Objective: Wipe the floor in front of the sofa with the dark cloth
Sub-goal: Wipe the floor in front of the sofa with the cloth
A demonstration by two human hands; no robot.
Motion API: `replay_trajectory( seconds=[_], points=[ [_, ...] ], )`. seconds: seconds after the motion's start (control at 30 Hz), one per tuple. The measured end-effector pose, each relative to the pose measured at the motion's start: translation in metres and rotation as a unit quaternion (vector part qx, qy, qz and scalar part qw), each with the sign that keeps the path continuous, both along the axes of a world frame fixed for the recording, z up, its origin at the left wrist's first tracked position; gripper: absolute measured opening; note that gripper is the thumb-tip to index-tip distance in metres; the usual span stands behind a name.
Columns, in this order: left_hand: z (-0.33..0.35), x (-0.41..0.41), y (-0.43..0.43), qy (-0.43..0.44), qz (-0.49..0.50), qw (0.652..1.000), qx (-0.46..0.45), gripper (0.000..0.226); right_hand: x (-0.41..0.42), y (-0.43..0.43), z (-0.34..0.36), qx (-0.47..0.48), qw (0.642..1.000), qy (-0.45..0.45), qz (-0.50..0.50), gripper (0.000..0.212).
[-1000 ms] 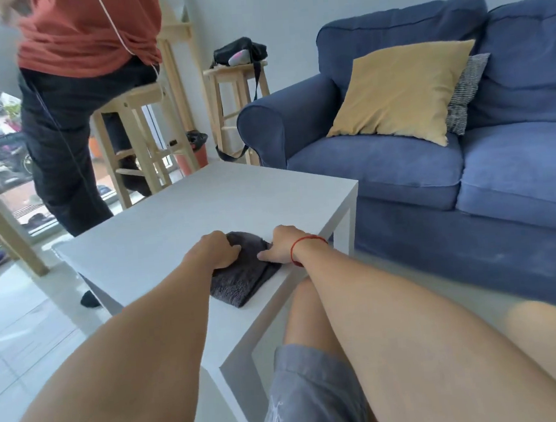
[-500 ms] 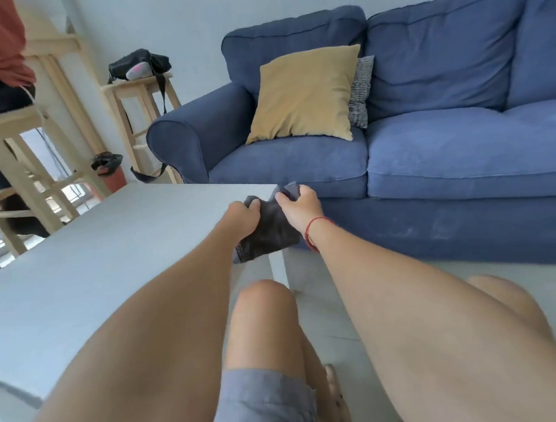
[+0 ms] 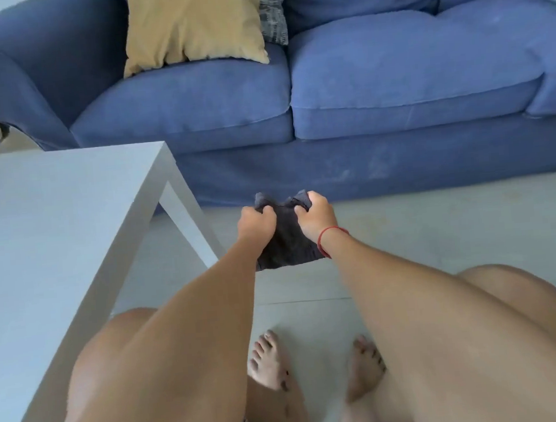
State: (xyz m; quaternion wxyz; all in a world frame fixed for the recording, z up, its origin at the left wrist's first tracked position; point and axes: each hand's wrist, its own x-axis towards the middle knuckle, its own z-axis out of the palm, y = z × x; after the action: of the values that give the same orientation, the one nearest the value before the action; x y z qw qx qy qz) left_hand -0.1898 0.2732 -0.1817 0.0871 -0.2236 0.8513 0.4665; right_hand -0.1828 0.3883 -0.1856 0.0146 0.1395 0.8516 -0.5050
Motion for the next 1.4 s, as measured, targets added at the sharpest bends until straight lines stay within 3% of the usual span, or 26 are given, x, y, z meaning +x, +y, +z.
replay_trajectory(
  seconds=[0.13,0.27,0.33,0.43,0.57,0.67,0.8,0.9,1.1,1.27,1.4],
  points=[
    [-0.053,-0.025,0.002,-0.043,-0.013,0.999,-0.012,0.042,-0.03,0.0,-0.055,-0.001,0.998,-0.064,0.02,0.033],
    [-0.111,-0.053,-0.004,-0.07,-0.028,0.997,-0.034,0.034,-0.059,0.001,-0.109,0.018,0.995,-0.095,0.039,0.006],
    [-0.14,-0.065,-0.006,-0.088,-0.036,0.995,-0.031,0.032,-0.073,0.001,-0.133,0.027,0.993,-0.112,0.036,0.003],
    [-0.184,-0.079,-0.007,-0.113,-0.039,0.993,-0.021,0.036,-0.092,-0.001,-0.17,0.051,0.988,-0.146,0.024,0.024],
    [-0.234,-0.094,-0.021,-0.205,-0.031,0.971,-0.12,0.063,-0.09,-0.005,-0.225,0.234,0.952,-0.181,0.074,0.058],
    [-0.267,-0.106,-0.043,-0.157,-0.102,0.954,-0.233,0.068,-0.079,-0.011,-0.267,0.324,0.922,-0.105,0.186,0.069],
    [-0.298,-0.128,-0.068,-0.078,-0.169,0.932,-0.312,0.066,-0.081,-0.021,-0.307,0.346,0.893,-0.045,0.284,0.072],
    [-0.317,-0.138,-0.083,-0.089,-0.212,0.914,-0.335,0.065,-0.083,-0.017,-0.329,0.351,0.901,-0.024,0.253,0.064],
    [-0.336,-0.145,-0.093,-0.176,-0.237,0.915,-0.274,0.063,-0.112,-0.013,-0.346,0.399,0.903,-0.02,0.158,0.055],
    [-0.337,-0.143,-0.094,-0.161,-0.228,0.922,-0.269,0.062,-0.162,-0.02,-0.344,0.377,0.919,-0.079,0.082,0.055],
    [-0.339,-0.145,-0.094,-0.157,-0.227,0.923,-0.268,0.063,-0.203,-0.056,-0.34,0.369,0.921,-0.076,0.099,0.064]
  ],
)
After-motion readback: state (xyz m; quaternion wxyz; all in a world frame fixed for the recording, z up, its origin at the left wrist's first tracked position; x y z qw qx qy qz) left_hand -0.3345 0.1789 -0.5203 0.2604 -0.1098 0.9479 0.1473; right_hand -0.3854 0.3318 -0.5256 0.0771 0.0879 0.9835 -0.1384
